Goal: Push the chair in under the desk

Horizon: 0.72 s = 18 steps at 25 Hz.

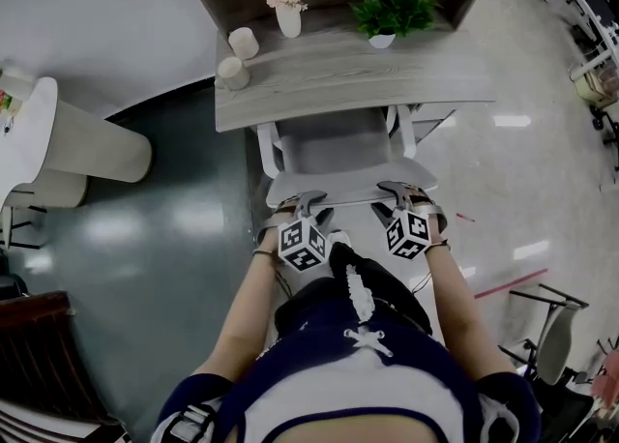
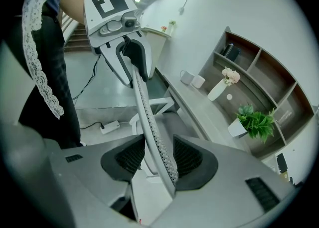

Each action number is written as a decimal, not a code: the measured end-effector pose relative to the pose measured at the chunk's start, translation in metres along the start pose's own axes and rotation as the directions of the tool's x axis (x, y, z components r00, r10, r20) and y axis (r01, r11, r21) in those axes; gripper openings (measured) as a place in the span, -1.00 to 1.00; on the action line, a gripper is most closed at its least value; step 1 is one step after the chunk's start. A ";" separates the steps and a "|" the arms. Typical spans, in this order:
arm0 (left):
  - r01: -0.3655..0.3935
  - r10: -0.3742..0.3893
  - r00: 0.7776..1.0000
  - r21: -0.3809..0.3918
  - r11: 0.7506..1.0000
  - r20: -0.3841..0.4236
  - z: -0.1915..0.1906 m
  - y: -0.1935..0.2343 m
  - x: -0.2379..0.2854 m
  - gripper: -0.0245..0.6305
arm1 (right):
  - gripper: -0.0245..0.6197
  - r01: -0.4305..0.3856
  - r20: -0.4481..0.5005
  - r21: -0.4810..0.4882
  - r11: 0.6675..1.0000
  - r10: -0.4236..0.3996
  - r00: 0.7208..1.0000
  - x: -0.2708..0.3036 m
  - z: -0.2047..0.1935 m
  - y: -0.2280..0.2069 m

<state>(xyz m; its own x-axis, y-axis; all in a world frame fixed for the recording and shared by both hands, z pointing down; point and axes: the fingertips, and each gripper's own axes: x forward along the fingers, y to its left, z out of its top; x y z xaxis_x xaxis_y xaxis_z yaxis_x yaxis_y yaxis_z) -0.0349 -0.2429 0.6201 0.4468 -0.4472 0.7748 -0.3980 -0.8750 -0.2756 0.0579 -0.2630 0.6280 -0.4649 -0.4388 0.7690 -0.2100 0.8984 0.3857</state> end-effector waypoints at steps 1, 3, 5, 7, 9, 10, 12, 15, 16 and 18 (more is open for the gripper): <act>0.000 0.000 1.000 -0.001 1.000 0.000 0.000 0.001 0.001 -0.49 | -0.45 -0.002 0.000 -0.001 1.000 0.002 1.000 0.001 0.000 -0.001; -0.001 0.001 1.000 -0.002 1.000 -0.001 0.000 0.005 0.002 -0.49 | -0.45 -0.007 0.000 -0.001 1.000 0.007 1.000 0.003 0.000 -0.004; -0.007 0.007 1.000 0.000 1.000 -0.001 0.002 0.009 0.003 -0.49 | -0.45 -0.007 0.000 -0.002 1.000 0.007 1.000 0.004 0.000 -0.009; -0.009 0.009 1.000 0.000 1.000 -0.002 0.003 0.012 0.005 -0.49 | -0.45 -0.005 -0.002 -0.001 1.000 0.005 1.000 0.005 0.000 -0.013; -0.007 0.007 1.000 -0.003 1.000 -0.002 0.004 0.014 0.006 -0.49 | -0.45 -0.006 -0.004 0.001 1.000 0.006 1.000 0.006 0.000 -0.015; -0.005 0.005 1.000 -0.005 1.000 -0.002 0.004 0.015 0.006 -0.49 | -0.45 -0.008 -0.004 0.001 1.000 0.008 1.000 0.006 0.001 -0.016; -0.002 0.002 1.000 -0.006 1.000 -0.003 0.004 0.017 0.006 -0.49 | -0.45 -0.008 0.000 -0.002 1.000 0.008 1.000 0.007 0.001 -0.017; -0.002 0.002 1.000 -0.005 1.000 -0.004 0.005 0.019 0.008 -0.49 | -0.45 -0.003 0.004 -0.007 1.000 0.003 1.000 0.008 0.001 -0.020; 0.000 0.000 1.000 -0.006 1.000 -0.004 0.004 0.019 0.008 -0.49 | -0.45 -0.004 0.004 -0.007 1.000 0.004 1.000 0.008 0.001 -0.020; 0.003 -0.003 1.000 -0.009 1.000 -0.004 0.004 0.018 0.008 -0.49 | -0.45 -0.007 0.004 -0.008 1.000 0.007 1.000 0.008 0.001 -0.019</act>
<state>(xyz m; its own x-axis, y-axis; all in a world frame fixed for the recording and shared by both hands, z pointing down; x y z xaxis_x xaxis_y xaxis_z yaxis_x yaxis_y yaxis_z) -0.0353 -0.2631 0.6186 0.4443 -0.4441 0.7781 -0.4043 -0.8744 -0.2682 0.0573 -0.2835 0.6264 -0.4695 -0.4325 0.7697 -0.1999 0.9012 0.3845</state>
